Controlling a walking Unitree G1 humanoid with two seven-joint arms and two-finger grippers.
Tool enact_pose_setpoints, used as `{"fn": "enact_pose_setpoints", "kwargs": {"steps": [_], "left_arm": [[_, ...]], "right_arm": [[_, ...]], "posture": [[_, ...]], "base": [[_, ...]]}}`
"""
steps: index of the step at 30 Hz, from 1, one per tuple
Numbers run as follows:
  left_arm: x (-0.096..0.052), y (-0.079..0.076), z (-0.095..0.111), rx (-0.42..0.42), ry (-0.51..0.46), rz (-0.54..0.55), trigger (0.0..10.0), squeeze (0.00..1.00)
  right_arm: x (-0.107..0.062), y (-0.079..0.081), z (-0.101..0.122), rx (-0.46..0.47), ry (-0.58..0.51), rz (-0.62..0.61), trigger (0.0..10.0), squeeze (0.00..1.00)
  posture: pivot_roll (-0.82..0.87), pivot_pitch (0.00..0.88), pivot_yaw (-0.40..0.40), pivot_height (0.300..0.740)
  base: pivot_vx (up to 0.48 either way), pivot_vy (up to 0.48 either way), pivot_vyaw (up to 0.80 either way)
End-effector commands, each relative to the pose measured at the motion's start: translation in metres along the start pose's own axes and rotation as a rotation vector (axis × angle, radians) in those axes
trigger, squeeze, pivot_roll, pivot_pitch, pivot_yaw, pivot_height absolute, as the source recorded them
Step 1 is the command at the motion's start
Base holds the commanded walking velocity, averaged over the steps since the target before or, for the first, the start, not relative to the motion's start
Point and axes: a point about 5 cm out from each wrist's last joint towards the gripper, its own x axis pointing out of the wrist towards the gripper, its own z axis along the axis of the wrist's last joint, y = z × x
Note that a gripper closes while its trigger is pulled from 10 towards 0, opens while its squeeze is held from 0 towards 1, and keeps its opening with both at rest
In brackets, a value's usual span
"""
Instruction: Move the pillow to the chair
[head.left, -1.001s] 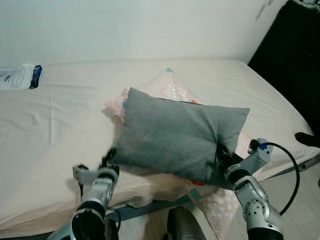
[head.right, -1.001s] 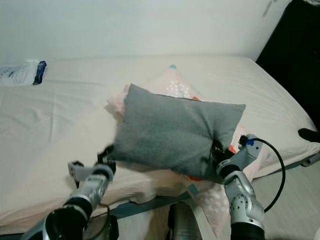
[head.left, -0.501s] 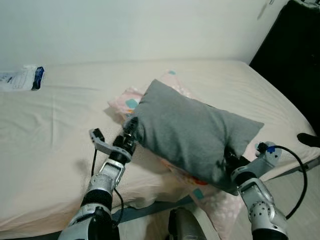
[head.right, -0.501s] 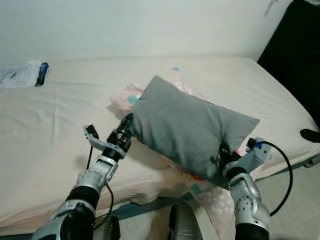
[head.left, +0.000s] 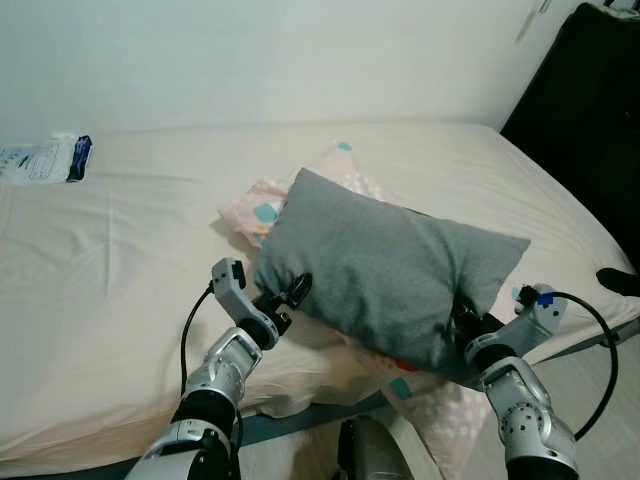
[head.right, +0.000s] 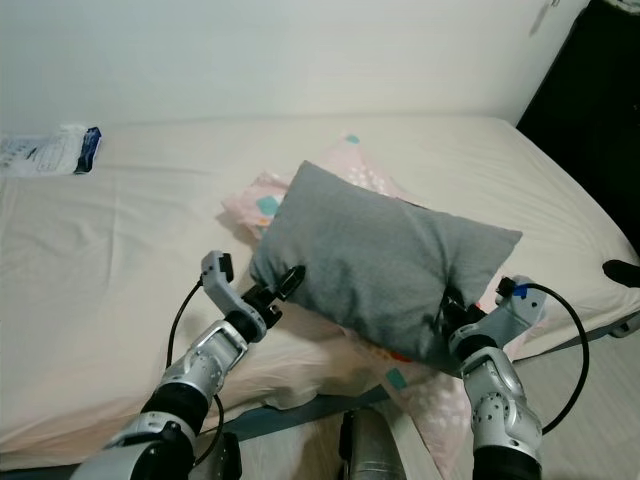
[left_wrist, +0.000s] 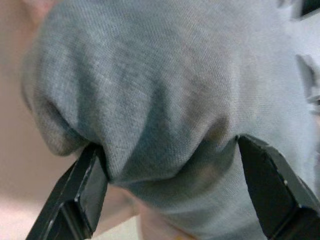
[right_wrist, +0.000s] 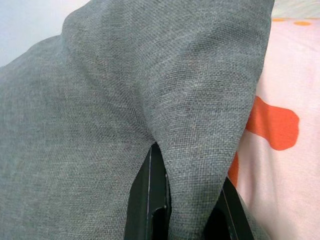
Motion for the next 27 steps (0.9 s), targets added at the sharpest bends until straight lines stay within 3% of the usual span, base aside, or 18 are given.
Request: {"fn": "enact_pose_setpoints", "kwargs": {"steps": [1, 4, 12, 14, 15, 18, 19, 20, 21, 25, 26, 27], "left_arm": [[0.007, -0.009, -0.012, -0.029, 0.05, 0.043, 0.0, 0.69], [0.009, -0.013, -0.009, -0.084, 0.021, 0.055, 0.0, 0.69], [0.01, -0.016, -0.003, -0.108, -0.017, 0.046, 0.0, 0.69], [0.009, -0.018, 0.001, -0.078, -0.03, 0.022, 0.0, 0.69], [0.006, -0.024, 0.012, 0.002, -0.073, -0.04, 0.0, 0.69], [0.003, -0.028, 0.021, 0.056, -0.108, -0.076, 0.0, 0.69], [0.003, -0.028, 0.021, 0.056, -0.108, -0.076, 0.0, 0.69], [0.0, -0.029, 0.027, 0.148, -0.125, -0.069, 0.0, 0.69], [-0.001, -0.029, 0.029, 0.173, -0.129, -0.065, 0.0, 0.69], [-0.002, -0.027, 0.032, 0.231, -0.142, -0.043, 0.0, 0.69], [-0.006, -0.025, 0.04, 0.308, -0.167, -0.01, 0.0, 0.71], [-0.007, -0.025, 0.042, 0.324, -0.173, -0.001, 0.0, 0.71]], "right_arm": [[0.001, -0.001, 0.002, -0.001, -0.01, -0.003, 0.0, 0.0], [0.002, 0.0, 0.002, -0.001, -0.012, -0.002, 0.0, 0.0], [0.005, 0.002, 0.003, -0.008, -0.015, 0.009, 0.0, 0.0], [0.008, 0.006, 0.004, -0.029, -0.018, 0.037, 0.0, 0.0], [0.017, 0.02, 0.005, -0.099, -0.024, 0.12, 0.0, 0.0], [0.024, 0.03, 0.005, -0.162, -0.023, 0.169, 0.0, 0.0], [0.024, 0.03, 0.005, -0.162, -0.023, 0.169, 0.0, 0.0], [0.029, 0.035, 0.003, -0.201, -0.026, 0.182, 0.0, 0.0], [0.031, 0.037, 0.003, -0.212, -0.026, 0.185, 0.0, 0.0], [0.033, 0.041, 0.002, -0.249, -0.038, 0.186, 0.0, 0.0], [0.037, 0.051, 0.001, -0.292, -0.057, 0.198, 0.0, 0.0], [0.038, 0.054, 0.001, -0.298, -0.062, 0.201, 0.0, 0.0]], "posture": [[-0.14, 0.085, -0.116, 0.629], [-0.13, 0.084, -0.114, 0.629], [-0.13, 0.081, -0.104, 0.629], [-0.12, 0.077, -0.099, 0.629], [-0.11, 0.066, -0.092, 0.629], [-0.09, 0.059, -0.089, 0.629], [-0.09, 0.059, -0.089, 0.629], [-0.08, 0.049, -0.087, 0.629], [-0.08, 0.048, -0.086, 0.629], [-0.07, 0.042, -0.085, 0.629], [-0.05, 0.024, -0.077, 0.629], [-0.05, 0.024, -0.077, 0.629]], "base": [[0.0, 0.0, 0.0], [0.0, 0.0, 0.0], [0.0, 0.0, 0.0], [0.0, 0.0, 0.0], [0.0, 0.0, 0.0], [0.0, 0.0, 0.0], [0.0, 0.0, 0.0], [0.0, 0.0, 0.0], [0.0, 0.0, 0.0], [0.0, 0.0, 0.0], [0.0, 0.0, 0.0], [0.0, 0.0, 0.0]]}}
